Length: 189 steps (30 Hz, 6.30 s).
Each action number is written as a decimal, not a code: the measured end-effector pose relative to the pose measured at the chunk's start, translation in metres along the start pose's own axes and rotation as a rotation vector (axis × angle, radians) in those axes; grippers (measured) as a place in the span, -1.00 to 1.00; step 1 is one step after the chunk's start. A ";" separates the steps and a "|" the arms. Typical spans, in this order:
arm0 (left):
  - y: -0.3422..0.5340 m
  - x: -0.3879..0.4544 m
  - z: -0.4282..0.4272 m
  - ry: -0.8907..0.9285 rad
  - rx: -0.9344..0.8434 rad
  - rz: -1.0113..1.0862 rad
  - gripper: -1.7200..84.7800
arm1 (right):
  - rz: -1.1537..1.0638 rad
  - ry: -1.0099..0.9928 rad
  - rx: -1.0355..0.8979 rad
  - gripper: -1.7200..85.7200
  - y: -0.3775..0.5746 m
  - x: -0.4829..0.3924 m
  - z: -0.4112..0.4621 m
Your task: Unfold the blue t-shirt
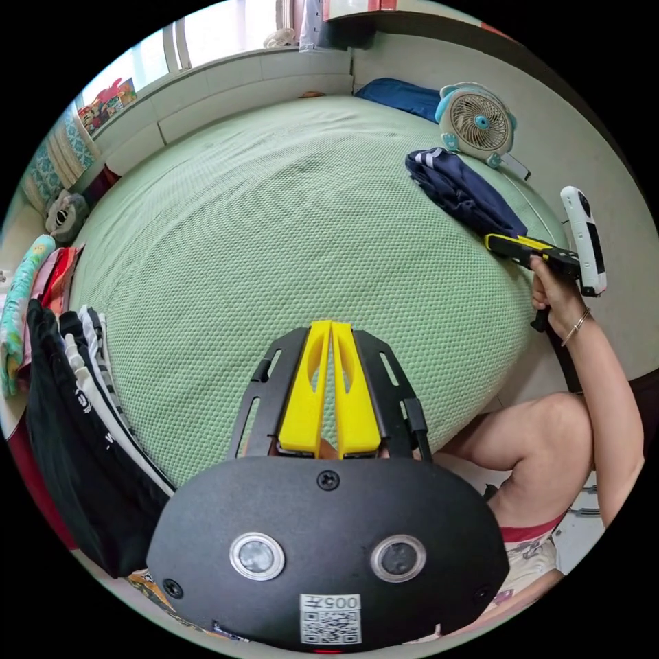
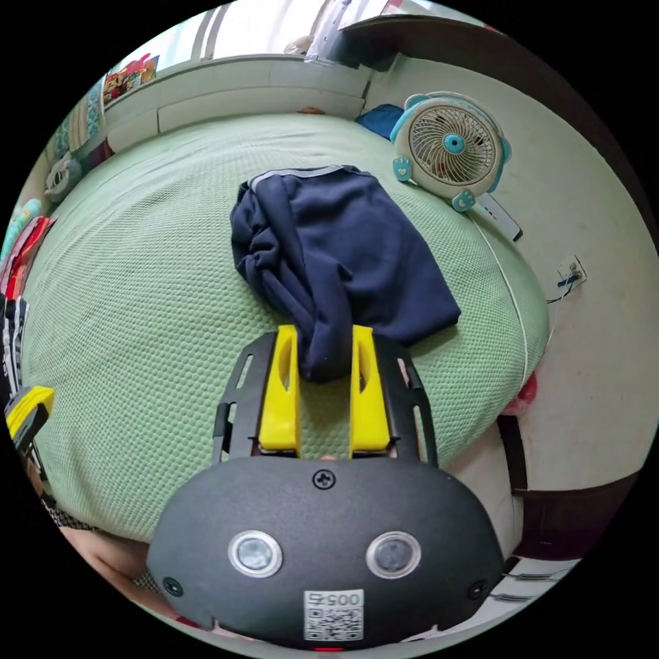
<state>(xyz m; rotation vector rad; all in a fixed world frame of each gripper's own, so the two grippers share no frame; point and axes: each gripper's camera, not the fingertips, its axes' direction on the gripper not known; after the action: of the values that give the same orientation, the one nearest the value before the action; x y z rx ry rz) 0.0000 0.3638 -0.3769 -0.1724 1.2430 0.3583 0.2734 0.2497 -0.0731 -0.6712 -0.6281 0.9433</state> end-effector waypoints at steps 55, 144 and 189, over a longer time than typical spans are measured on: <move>0.005 -0.137 0.076 -0.090 -0.015 -0.171 -0.97 | -0.293 -0.298 0.027 -0.74 -0.047 -0.249 0.000; 0.046 -0.239 0.125 0.146 0.001 -0.178 -0.97 | -0.465 -0.660 0.018 -0.66 -0.050 -0.302 -0.092; 0.006 -0.226 0.176 0.025 -0.066 -0.250 -0.80 | -0.226 -0.629 0.070 -0.96 -0.072 -0.165 -0.102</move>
<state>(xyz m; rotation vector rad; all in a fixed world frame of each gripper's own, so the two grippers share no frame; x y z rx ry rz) 0.0930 0.3865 -0.1063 -0.3856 1.2184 0.1805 0.3119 0.0511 -0.1155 -0.2208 -1.1932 0.9571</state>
